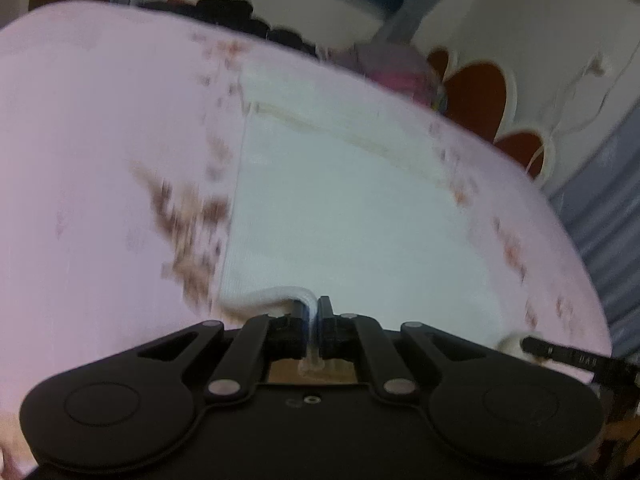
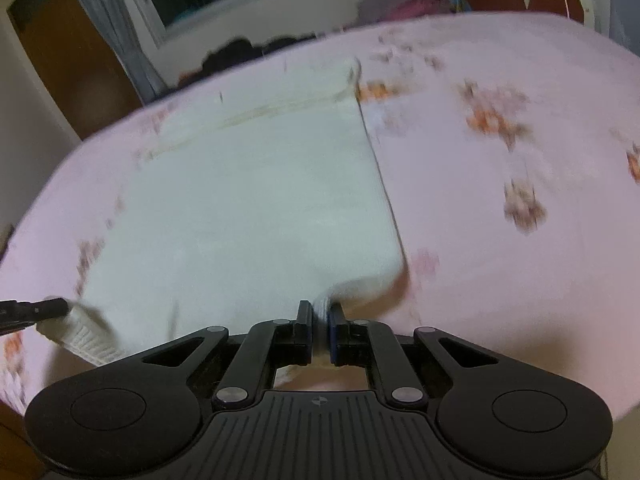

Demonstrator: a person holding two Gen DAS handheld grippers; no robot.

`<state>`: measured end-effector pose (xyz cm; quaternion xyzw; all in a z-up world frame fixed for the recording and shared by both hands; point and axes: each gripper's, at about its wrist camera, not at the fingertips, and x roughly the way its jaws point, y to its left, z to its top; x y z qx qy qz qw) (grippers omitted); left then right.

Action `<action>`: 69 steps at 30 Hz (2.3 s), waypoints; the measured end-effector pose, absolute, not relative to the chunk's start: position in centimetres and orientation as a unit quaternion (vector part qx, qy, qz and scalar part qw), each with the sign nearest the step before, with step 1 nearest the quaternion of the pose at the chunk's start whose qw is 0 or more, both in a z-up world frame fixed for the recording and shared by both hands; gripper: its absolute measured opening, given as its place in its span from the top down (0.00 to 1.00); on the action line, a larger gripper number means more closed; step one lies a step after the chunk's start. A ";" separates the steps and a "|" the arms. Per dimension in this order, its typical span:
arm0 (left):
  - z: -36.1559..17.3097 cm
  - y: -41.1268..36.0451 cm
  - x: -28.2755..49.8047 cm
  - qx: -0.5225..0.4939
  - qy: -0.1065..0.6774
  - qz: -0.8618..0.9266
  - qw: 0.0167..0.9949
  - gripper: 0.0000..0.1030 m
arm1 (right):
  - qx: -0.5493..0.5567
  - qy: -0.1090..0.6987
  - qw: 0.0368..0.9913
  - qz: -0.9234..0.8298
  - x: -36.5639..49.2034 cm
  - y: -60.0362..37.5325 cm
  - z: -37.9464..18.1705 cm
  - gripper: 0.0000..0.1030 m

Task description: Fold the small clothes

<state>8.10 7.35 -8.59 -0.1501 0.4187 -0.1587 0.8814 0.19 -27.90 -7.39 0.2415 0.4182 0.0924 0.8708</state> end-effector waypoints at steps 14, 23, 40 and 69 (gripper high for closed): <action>-5.8 3.7 23.3 -0.151 0.342 -0.124 0.919 0.96 | 0.279 0.318 0.903 0.080 17.0 -30.5 -5.2 0.93; -6.8 2.4 32.5 -0.159 0.339 -0.088 0.923 0.96 | 0.299 0.316 0.898 0.074 28.0 -31.6 -7.1 0.93; -11.6 0.8 43.9 -0.138 0.399 -0.027 0.906 0.82 | 0.329 0.377 0.864 0.057 40.8 -31.8 -13.0 0.93; -12.9 -0.2 44.6 -0.046 0.373 -0.067 0.924 0.97 | 0.166 0.384 0.898 0.137 42.9 -29.0 -14.3 0.96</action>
